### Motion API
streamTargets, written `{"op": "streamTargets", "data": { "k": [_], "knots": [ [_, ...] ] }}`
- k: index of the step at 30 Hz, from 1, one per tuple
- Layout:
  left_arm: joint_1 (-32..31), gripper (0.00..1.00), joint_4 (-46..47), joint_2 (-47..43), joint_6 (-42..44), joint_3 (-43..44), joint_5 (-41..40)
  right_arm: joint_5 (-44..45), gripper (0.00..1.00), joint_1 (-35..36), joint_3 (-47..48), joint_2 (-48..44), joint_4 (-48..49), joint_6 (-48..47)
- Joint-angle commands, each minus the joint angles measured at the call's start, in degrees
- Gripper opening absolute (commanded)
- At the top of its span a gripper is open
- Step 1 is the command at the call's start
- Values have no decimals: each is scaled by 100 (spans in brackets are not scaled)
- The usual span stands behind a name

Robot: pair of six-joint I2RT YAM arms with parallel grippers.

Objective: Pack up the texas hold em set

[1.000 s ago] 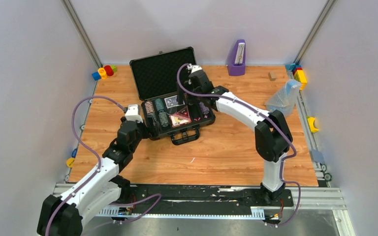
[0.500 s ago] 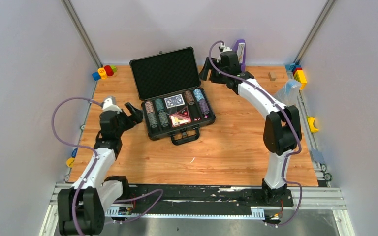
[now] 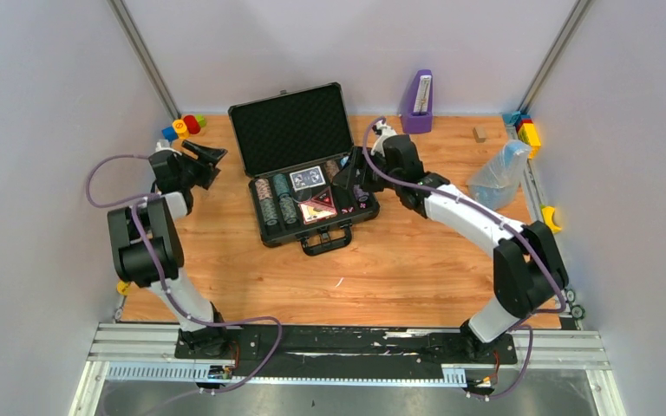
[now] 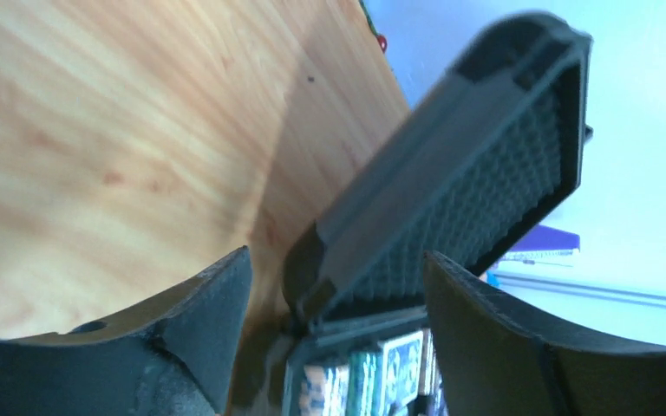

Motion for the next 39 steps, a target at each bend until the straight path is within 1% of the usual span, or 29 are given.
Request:
{"op": "streamTargets", "data": {
  "k": [1,2,3,4,5,7,8,9,11,15,17,18,20,21,22,23,24,25,27,30,32,35,36,37,38,39],
  "knots": [
    [167,64,898,1258,-1004,780,558,28,68,336,-364,-770,853,143],
    [171,54,1020,1446,-1167,1052,649,60,68,374,-414,-823,863,117],
    [174,36,1071,1748,-1226,1188,688,90,68,394,-452,-904,858,88],
    [175,27,1135,1893,-1332,1428,723,112,68,401,-500,-1002,861,71],
    [168,9,1168,2134,-1383,1543,729,155,68,402,-545,-1085,857,33],
    [139,0,1073,2499,-1357,1972,816,252,68,402,-656,-1239,855,-35],
    [126,0,885,2625,-1308,2391,916,269,67,402,-698,-1301,863,-86],
    [79,0,731,2882,-1215,2622,1023,301,67,402,-727,-1351,850,-137],
    [-14,0,440,3205,-1180,3478,1373,347,66,400,-760,-1408,815,-202],
    [-193,0,465,3757,-1321,4329,2080,276,65,397,-750,-1400,708,-284],
    [-275,0,711,4040,-1558,4653,2466,157,64,401,-743,-1397,658,-288],
    [-342,0,997,4129,-1690,4742,2713,102,64,402,-757,-1416,650,-294],
    [-498,0,1638,4314,-2195,4908,3115,80,64,402,-790,-1453,625,-304],
    [-553,0,2169,4323,-2557,4901,3307,89,64,402,-804,-1484,602,-314],
    [-651,0,2485,4218,-2920,4844,3375,98,64,401,-825,-1529,566,-349],
    [-677,0,3053,4130,-3074,4630,3438,126,64,395,-851,-1569,544,-368],
    [-726,0,3292,3893,-3269,4497,3445,156,64,400,-881,-1613,539,-397],
    [-741,0,3694,3766,-3328,4185,3445,184,64,396,-915,-1670,537,-428],
    [-754,0,4047,3353,-3378,3738,3435,282,64,400,-1005,-1797,314,-460],
    [-762,0,4309,2746,-3311,3135,3396,429,64,397,-1133,-2045,196,-453],
    [-767,0,4511,2368,-3206,2411,3369,530,64,398,-1282,-2289,158,-433],
    [-803,0,4442,1791,-2793,1557,3177,718,64,396,-1564,-2781,146,-420],
    [-838,0,4329,1441,-2449,1077,3116,759,64,397,-1656,-2939,139,-426],
    [-872,0,3969,1230,-2245,844,2917,805,65,397,-1762,-3108,123,-447],
    [-968,0,3719,780,-1587,347,2779,831,67,400,-1881,-3268,99,-458],
    [-1119,0,3142,552,-1362,119,2509,873,68,404,-1984,-3389,81,-470]
  ]
}}
